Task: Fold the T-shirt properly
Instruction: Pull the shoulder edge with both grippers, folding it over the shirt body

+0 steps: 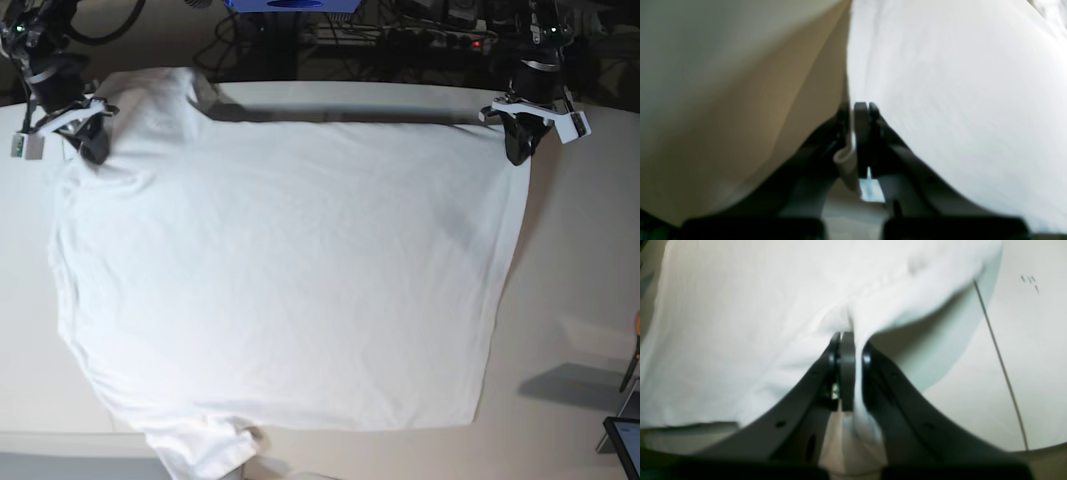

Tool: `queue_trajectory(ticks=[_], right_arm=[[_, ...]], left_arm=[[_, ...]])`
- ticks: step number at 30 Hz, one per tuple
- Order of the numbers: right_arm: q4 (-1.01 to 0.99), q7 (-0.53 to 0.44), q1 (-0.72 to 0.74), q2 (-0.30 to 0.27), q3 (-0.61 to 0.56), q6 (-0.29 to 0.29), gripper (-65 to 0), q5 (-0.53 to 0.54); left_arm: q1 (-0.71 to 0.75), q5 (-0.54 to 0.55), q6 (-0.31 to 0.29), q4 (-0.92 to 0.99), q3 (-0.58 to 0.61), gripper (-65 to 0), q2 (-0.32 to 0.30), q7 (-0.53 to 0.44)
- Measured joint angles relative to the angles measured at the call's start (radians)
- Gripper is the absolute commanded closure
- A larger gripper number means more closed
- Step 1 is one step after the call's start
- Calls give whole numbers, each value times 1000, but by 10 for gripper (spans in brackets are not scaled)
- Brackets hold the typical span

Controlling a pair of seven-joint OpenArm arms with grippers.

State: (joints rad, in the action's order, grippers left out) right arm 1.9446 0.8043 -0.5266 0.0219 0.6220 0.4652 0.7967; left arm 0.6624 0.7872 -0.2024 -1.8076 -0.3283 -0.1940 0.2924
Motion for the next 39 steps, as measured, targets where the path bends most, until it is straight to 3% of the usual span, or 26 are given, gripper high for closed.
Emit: queue_trajectory(ticks=[6, 10, 16, 19, 23, 30, 39], right_arm=[[-1, 5, 48, 0, -1, 14, 0, -3], [-3, 107, 102, -2, 6, 12, 0, -14], [-3, 143, 187, -2, 6, 13, 0, -10], [-4, 175, 205, -4, 6, -22, 0, -10], [-21, 174, 233, -24, 3, -29, 0, -10], [-89, 185, 291, -46, -1, -29, 0, -39], [-175, 181, 391, -50, -1, -27, 0, -124]], left_arm=[[-6, 0, 0, 0, -12, 0, 0, 3], [-11, 0, 3, 1, -12, 0, 0, 3], [-56, 1, 7, 3, -31, 0, 21, 0], [-71, 0, 11, 6, -56, 0, 40, 16], [-128, 0, 10, 13, -82, 0, 45, 105], [-230, -3, 11, 32, -145, 0, 114, 213], [-339, 0, 11, 61, -151, 0, 116, 298]])
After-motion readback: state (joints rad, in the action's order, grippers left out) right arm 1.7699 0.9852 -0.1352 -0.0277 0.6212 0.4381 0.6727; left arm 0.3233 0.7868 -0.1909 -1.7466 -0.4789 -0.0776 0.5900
